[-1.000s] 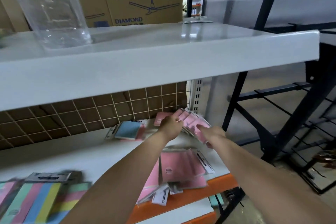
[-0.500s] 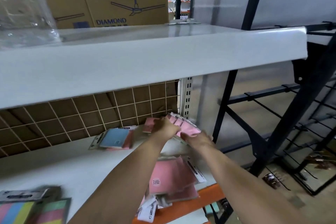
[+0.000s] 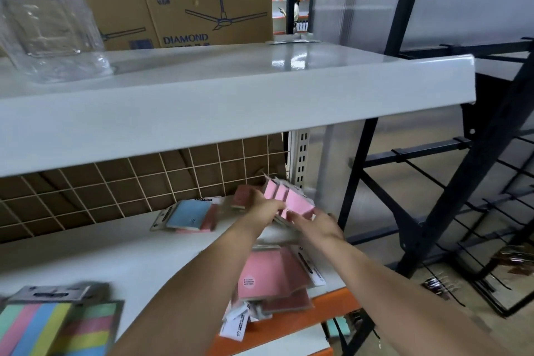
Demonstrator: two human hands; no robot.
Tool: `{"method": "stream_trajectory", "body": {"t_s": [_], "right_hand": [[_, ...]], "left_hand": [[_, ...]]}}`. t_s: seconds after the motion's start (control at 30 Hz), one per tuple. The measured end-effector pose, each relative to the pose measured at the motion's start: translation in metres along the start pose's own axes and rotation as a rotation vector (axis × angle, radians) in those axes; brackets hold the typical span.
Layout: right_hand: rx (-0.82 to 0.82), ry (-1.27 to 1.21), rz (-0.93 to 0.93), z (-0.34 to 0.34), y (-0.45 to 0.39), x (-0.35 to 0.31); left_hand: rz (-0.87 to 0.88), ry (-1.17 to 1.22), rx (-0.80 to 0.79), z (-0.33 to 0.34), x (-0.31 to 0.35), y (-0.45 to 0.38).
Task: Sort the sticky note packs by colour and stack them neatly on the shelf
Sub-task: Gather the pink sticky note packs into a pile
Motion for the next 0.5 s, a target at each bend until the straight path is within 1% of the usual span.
{"method": "stream_trajectory", "body": {"t_s": [0.07,0.13,0.23,0.27,0.33,0.4,0.5], "right_hand": [[0.011,-0.115,-0.037,-0.003,0.008,-0.006],[-0.004,-0.300,-0.061,-0.004,0.018,-0.013],[-0.097,-0.642,-0.072,0.000,0.034,-0.029],[-0.119,-0.696,-0.079,0.001,0.037,-0.033],[-0.151,-0.717,-0.097,0.003,0.042,-0.039],[-0.200,-0.722,-0.111,0.005,0.049,-0.043],[-0.295,-0.687,-0.120,0.013,0.063,-0.046]], "left_hand": [[0.011,0.084,0.019,-0.008,0.000,0.005],[0.004,0.208,0.016,-0.017,0.003,0.016],[-0.025,0.245,0.025,-0.035,0.006,0.031],[-0.049,0.273,0.036,-0.041,0.002,0.035],[-0.107,0.427,0.025,-0.049,-0.006,0.048],[-0.128,0.528,0.047,-0.058,-0.014,0.066],[-0.100,0.494,0.049,-0.075,-0.030,0.080]]}}
Point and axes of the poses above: each hand's wrist, its own y-axis away from the middle knuckle, its own z-axis out of the palm, x = y × z, the point moved 8 cm from there along -y, towards the middle knuckle, and after that the axes turned 6 degrees about y, right-handed, at the moved point
